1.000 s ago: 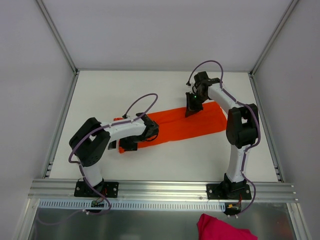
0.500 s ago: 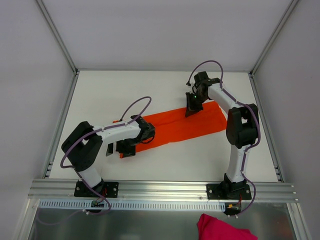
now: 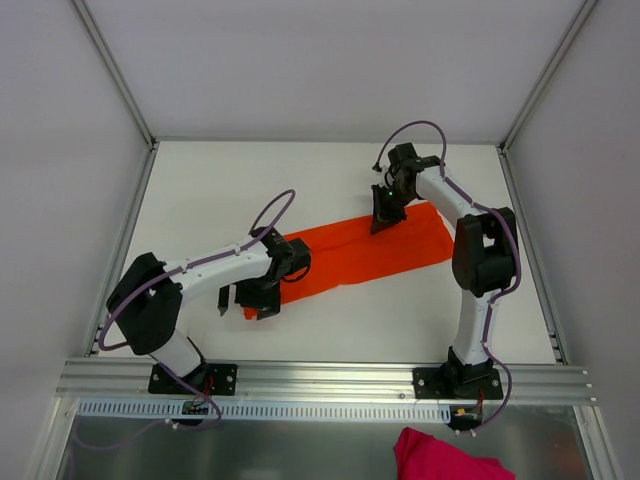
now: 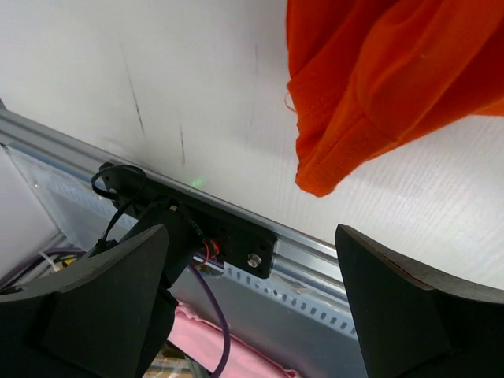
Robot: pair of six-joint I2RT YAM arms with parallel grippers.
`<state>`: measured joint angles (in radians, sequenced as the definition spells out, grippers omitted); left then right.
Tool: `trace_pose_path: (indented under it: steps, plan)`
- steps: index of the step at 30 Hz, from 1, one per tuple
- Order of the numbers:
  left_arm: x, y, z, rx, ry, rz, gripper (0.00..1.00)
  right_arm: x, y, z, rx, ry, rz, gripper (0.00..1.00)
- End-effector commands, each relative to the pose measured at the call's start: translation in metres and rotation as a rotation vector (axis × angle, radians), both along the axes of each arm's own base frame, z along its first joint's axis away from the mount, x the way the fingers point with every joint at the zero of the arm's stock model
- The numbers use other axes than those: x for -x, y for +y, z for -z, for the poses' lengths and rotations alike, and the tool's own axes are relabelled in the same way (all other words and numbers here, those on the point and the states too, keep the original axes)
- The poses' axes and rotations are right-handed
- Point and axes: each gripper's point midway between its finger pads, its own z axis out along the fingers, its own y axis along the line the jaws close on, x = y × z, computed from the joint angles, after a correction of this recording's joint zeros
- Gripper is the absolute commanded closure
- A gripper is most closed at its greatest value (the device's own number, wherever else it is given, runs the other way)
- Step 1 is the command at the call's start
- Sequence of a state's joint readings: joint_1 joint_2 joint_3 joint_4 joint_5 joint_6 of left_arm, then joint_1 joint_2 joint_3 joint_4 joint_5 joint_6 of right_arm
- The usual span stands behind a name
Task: Fold and stack the t-shirts
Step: Fold the other side of the tshirt into a rectangle
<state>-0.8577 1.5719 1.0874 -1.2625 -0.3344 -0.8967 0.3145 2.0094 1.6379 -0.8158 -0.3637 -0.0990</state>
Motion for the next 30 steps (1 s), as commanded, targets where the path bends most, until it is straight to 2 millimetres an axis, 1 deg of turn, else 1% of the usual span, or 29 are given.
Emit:
trace_pose_path:
  steps: [1,3,7,10,12,13,14,16,17,18,19,21,22,24,26,30]
  plan:
    - [0.010,0.023,-0.019,-0.156,0.019,-0.067,0.11,0.001,-0.002,-0.012,-0.010,-0.033,-0.011,0.99]
    - [0.013,0.036,-0.029,-0.241,-0.010,-0.123,0.11,0.002,-0.002,-0.014,-0.012,-0.040,-0.011,0.99]
    - [0.015,0.043,-0.027,-0.257,-0.024,-0.178,0.13,0.004,-0.002,-0.015,-0.015,-0.046,-0.011,0.99]
    - [0.006,0.044,-0.026,-0.274,-0.045,-0.198,0.13,0.004,-0.003,-0.018,-0.017,-0.056,-0.014,0.99]
    - [-0.007,0.038,-0.028,-0.270,-0.089,-0.197,0.12,0.004,-0.002,-0.020,-0.025,-0.063,-0.014,0.99]
    - [-0.017,0.038,-0.030,-0.276,-0.129,-0.176,0.12,0.004,-0.002,-0.022,-0.027,-0.066,-0.016,0.99]
    - [-0.030,0.032,-0.032,-0.255,-0.183,-0.173,0.11,0.004,-0.001,-0.022,-0.028,-0.065,-0.015,0.99]
    - [-0.047,0.031,-0.032,-0.274,-0.226,-0.175,0.10,0.004,-0.001,-0.025,-0.034,-0.072,-0.014,0.99]
    - [-0.059,0.026,-0.035,-0.257,-0.258,-0.186,0.10,0.004,-0.001,-0.027,-0.033,-0.076,-0.015,0.99]
    - [-0.065,0.025,-0.030,-0.267,-0.248,-0.194,0.10,0.004,-0.002,-0.030,-0.032,-0.087,-0.014,0.99]
    - [-0.072,0.030,-0.027,-0.263,-0.242,-0.232,0.10,0.005,-0.002,-0.032,-0.032,-0.092,-0.013,0.99]
    - [-0.083,0.025,-0.013,-0.212,-0.232,-0.276,0.10,0.006,-0.005,-0.041,-0.024,-0.121,-0.014,0.99]
    - [-0.086,0.031,-0.008,-0.202,-0.206,-0.309,0.11,0.007,-0.007,-0.043,-0.021,-0.126,-0.014,0.99]
    - [-0.089,0.030,0.002,-0.177,-0.168,-0.340,0.11,0.009,-0.009,-0.047,-0.013,-0.142,-0.011,0.99]
    - [-0.092,0.035,0.008,-0.190,-0.150,-0.358,0.11,0.012,-0.011,-0.054,-0.014,-0.162,-0.012,0.99]
    - [-0.102,0.031,0.017,-0.181,-0.144,-0.363,0.11,0.014,-0.013,-0.071,-0.019,-0.207,-0.012,0.99]
